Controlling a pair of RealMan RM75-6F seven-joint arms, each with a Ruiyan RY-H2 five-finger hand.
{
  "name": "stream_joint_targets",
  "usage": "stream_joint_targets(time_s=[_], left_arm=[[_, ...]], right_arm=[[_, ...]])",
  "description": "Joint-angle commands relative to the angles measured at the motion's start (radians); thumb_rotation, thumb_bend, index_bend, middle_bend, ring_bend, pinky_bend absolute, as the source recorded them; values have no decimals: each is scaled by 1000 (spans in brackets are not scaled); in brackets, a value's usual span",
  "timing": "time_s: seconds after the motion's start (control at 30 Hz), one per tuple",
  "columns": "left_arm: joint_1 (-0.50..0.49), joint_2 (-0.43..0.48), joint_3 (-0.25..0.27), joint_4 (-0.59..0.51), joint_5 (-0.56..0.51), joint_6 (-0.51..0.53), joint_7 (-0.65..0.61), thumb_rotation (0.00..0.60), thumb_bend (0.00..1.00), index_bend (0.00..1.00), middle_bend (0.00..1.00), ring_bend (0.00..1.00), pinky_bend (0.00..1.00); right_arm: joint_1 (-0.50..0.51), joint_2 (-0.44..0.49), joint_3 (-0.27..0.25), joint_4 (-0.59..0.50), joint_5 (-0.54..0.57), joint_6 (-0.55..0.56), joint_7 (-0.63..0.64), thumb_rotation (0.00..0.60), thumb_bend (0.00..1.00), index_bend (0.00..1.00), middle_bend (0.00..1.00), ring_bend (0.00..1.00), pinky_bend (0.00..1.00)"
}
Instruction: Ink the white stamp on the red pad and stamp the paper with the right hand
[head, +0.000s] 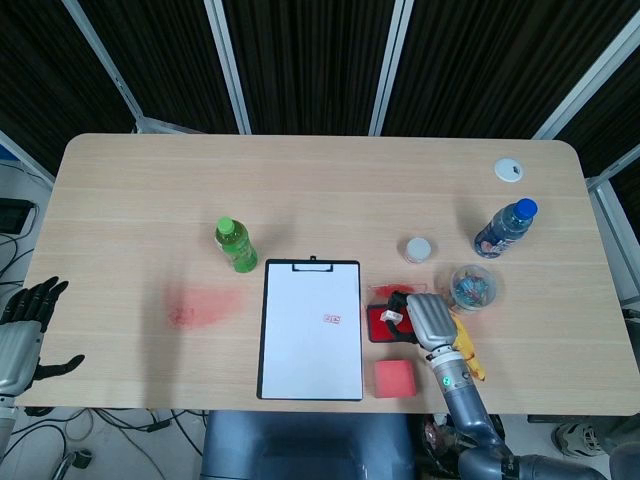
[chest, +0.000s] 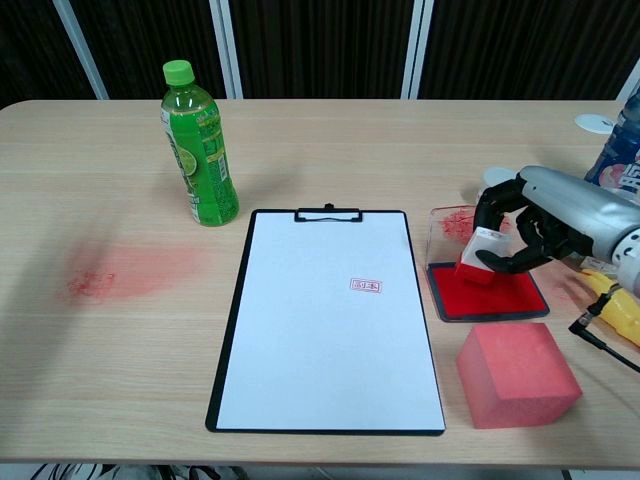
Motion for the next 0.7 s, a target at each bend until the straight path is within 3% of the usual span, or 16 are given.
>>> stream_joint_targets(time_s=[0.03, 0.7], left_arm=[[0, 0, 0, 0, -1, 0, 0, 600, 12, 0, 0, 0, 0], [-1, -1, -1, -1, 0, -3, 0, 600, 12, 0, 0, 0, 0]], right_arm=[[-3, -6, -2, 9, -6, 1, 0, 600, 643, 839, 730, 814, 916], [-24, -51, 6, 71, -45, 28, 7, 600, 642, 839, 730, 814, 916]])
